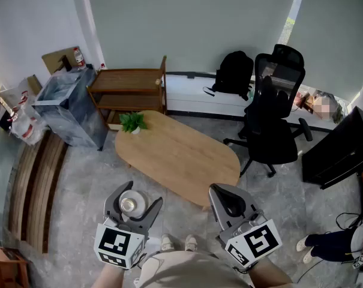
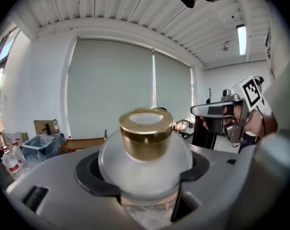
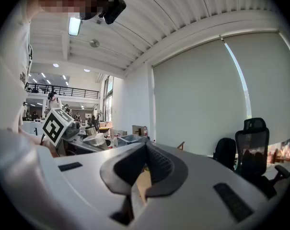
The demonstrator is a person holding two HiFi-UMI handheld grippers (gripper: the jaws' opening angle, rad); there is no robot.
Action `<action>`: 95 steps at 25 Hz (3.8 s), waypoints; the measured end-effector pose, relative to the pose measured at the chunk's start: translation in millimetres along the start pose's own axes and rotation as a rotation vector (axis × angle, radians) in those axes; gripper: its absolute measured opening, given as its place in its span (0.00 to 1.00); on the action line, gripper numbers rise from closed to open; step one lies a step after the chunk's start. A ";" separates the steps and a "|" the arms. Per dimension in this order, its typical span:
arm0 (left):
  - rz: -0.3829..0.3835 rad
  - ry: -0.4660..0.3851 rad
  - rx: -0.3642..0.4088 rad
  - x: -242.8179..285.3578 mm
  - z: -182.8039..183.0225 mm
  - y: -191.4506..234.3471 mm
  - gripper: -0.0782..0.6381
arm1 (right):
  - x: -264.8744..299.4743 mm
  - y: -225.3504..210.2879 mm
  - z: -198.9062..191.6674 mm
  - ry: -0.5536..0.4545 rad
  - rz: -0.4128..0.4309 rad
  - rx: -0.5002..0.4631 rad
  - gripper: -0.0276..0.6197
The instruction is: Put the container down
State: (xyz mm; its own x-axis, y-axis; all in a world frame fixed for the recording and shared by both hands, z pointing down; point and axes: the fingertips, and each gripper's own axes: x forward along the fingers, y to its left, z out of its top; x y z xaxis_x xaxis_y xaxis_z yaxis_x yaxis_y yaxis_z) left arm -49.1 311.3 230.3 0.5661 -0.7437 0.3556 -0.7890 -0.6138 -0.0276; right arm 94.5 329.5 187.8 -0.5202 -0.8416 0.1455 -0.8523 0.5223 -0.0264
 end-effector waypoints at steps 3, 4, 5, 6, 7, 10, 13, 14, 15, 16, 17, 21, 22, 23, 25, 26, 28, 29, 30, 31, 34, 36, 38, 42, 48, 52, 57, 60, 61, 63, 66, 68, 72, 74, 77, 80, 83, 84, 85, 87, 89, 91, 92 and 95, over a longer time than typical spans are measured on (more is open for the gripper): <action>0.000 0.000 0.000 0.2 1.1 -3.2 0.57 | -2.8 -1.6 -1.6 0.004 0.001 0.004 0.04; 0.000 0.000 0.000 0.4 1.3 -4.6 0.57 | -4.1 -2.2 -2.1 0.005 0.002 0.005 0.04; 0.000 0.001 0.000 0.4 1.4 -5.9 0.57 | -5.2 -2.7 -2.6 0.006 0.003 0.005 0.04; 0.000 0.002 0.000 0.4 1.2 -7.0 0.57 | -6.2 -3.0 -3.2 0.007 0.005 0.006 0.04; 0.001 0.003 0.000 0.1 0.5 -7.8 0.57 | -6.9 -2.8 -4.1 0.008 0.006 0.006 0.04; 0.005 0.005 -0.002 -1.1 -1.6 -10.1 0.57 | -8.2 -2.2 -7.8 0.011 0.012 0.007 0.04; 0.015 0.008 -0.002 -0.3 -3.0 -16.0 0.57 | -11.8 -5.1 -13.1 0.017 0.023 0.008 0.04; 0.019 0.009 -0.002 0.4 -3.5 -18.7 0.57 | -13.4 -6.5 -15.0 0.018 0.028 0.008 0.04; 0.024 0.010 -0.003 1.1 -3.7 -21.4 0.57 | -15.1 -8.0 -16.6 0.019 0.034 0.008 0.04; 0.028 0.012 -0.005 1.6 -3.6 -24.1 0.57 | -16.6 -9.5 -18.0 0.021 0.039 0.009 0.04; 0.033 0.014 -0.007 2.2 -3.4 -26.6 0.57 | -17.8 -11.1 -19.4 0.023 0.046 0.009 0.04; 0.052 0.016 -0.017 6.0 -4.4 -37.7 0.57 | -22.1 -17.9 -26.0 0.027 0.072 0.004 0.04; 0.057 0.016 -0.021 6.3 -5.4 -40.8 0.57 | -23.8 -18.8 -27.7 0.027 0.079 0.003 0.04; 0.062 0.015 -0.026 6.2 -6.5 -43.8 0.57 | -25.4 -19.7 -29.5 0.027 0.085 0.001 0.04; 0.071 0.012 -0.031 6.7 -8.5 -48.6 0.57 | -27.4 -22.2 -33.5 0.028 0.095 -0.004 0.04; 0.075 0.012 -0.032 7.3 -9.9 -50.3 0.57 | -27.3 -23.5 -35.4 0.029 0.098 -0.005 0.04; 0.080 0.019 -0.035 8.4 -13.0 -52.4 0.57 | -26.3 -25.5 -38.1 0.032 0.106 -0.002 0.04; 0.083 0.022 -0.036 9.0 -14.1 -52.7 0.57 | -25.3 -26.3 -39.0 0.033 0.110 -0.001 0.04; 0.086 0.023 -0.037 9.8 -14.9 -52.0 0.57 | -23.7 -27.3 -40.1 0.034 0.113 -0.002 0.04; 0.089 0.022 -0.039 11.0 -15.6 -50.4 0.57 | -21.1 -28.3 -41.4 0.034 0.115 -0.006 0.04; 0.094 0.015 -0.039 18.6 -17.4 -43.4 0.57 | -9.9 -33.0 -45.7 0.029 0.116 -0.011 0.04; 0.094 0.013 -0.032 24.8 -17.6 -38.2 0.57 | -2.3 -35.9 -47.8 0.026 0.114 -0.008 0.04; 0.091 0.007 -0.031 29.3 -17.6 -31.7 0.57 | 6.0 -36.5 -50.1 0.027 0.111 -0.008 0.04; 0.077 -0.004 -0.029 40.5 -19.8 -10.8 0.57 | 31.6 -35.2 -55.4 0.037 0.105 -0.014 0.04; 0.045 0.007 -0.032 68.5 -18.6 45.6 0.57 | 95.0 -35.6 -60.3 0.070 0.090 -0.005 0.04; 0.024 0.023 -0.028 90.9 -14.1 96.7 0.57 | 149.6 -39.5 -59.3 0.097 0.072 0.007 0.04; -0.007 0.041 -0.020 123.8 -6.6 164.1 0.57 | 220.8 -46.9 -52.6 0.124 0.039 0.017 0.04; -0.031 0.049 0.001 141.7 -2.2 203.4 0.57 | 262.3 -48.5 -46.6 0.135 0.013 0.020 0.04; -0.040 0.051 0.008 148.0 -0.5 215.9 0.57 | 275.7 -49.5 -44.6 0.139 0.003 0.020 0.04; -0.059 0.054 0.015 161.1 3.6 239.9 0.57 | 301.2 -52.8 -40.3 0.146 -0.020 0.020 0.04; -0.093 0.049 0.019 180.2 11.1 272.7 0.57 | 335.3 -59.2 -32.7 0.156 -0.059 0.023 0.04; -0.116 0.052 0.024 191.1 13.7 290.8 0.57 | 354.3 -63.4 -28.8 0.160 -0.085 0.027 0.04; -0.155 0.063 0.038 210.7 14.5 322.9 0.57 | 387.8 -71.3 -25.1 0.165 -0.133 0.035 0.04; -0.169 0.067 0.041 220.1 14.8 333.6 0.57 | 398.8 -76.4 -24.2 0.164 -0.157 0.041 0.04; -0.179 0.077 0.034 231.1 13.6 343.3 0.57 | 410.4 -83.1 -23.7 0.171 -0.174 0.047 0.04; -0.177 0.086 0.029 239.2 12.7 348.1 0.57 | 417.8 -89.4 -23.4 0.187 -0.176 0.051 0.04; -0.169 0.103 0.027 248.7 11.4 349.5 0.57 | 423.7 -98.3 -28.6 0.198 -0.170 0.053 0.04; -0.165 0.106 0.025 251.4 10.8 349.8 0.57 | 425.4 -100.7 -31.0 0.201 -0.167 0.053 0.04; -0.161 0.109 0.023 254.3 10.3 350.2 0.57 | 427.1 -103.2 -33.4 0.203 -0.163 0.053 0.04; -0.154 0.115 0.023 261.0 10.4 350.5 0.57 | 430.0 -109.2 -36.4 0.207 -0.159 0.055 0.04; -0.148 0.119 0.026 269.6 11.5 350.4 0.57 | 432.4 -116.9 -37.8 0.211 -0.160 0.063 0.04; -0.145 0.120 0.026 280.9 12.6 350.7 0.57 | 435.9 -126.0 -39.9 0.211 -0.164 0.065 0.04; -0.145 0.120 0.027 287.5 13.0 350.5 0.57 | 438.1 -131.2 -40.6 0.210 -0.167 0.066 0.04; -0.150 0.118 0.036 311.4 13.3 349.4 0.57 | 446.1 -148.5 -42.8 0.197 -0.177 0.066 0.04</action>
State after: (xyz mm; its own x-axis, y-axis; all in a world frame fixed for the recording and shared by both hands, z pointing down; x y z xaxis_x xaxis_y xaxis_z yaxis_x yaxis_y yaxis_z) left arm -145.3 -138.3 319.0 0.6428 -0.6084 0.4654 -0.6877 -0.7260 0.0008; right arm -8.7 -117.6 298.9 -0.3478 -0.8725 0.3433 -0.9341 0.3539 -0.0470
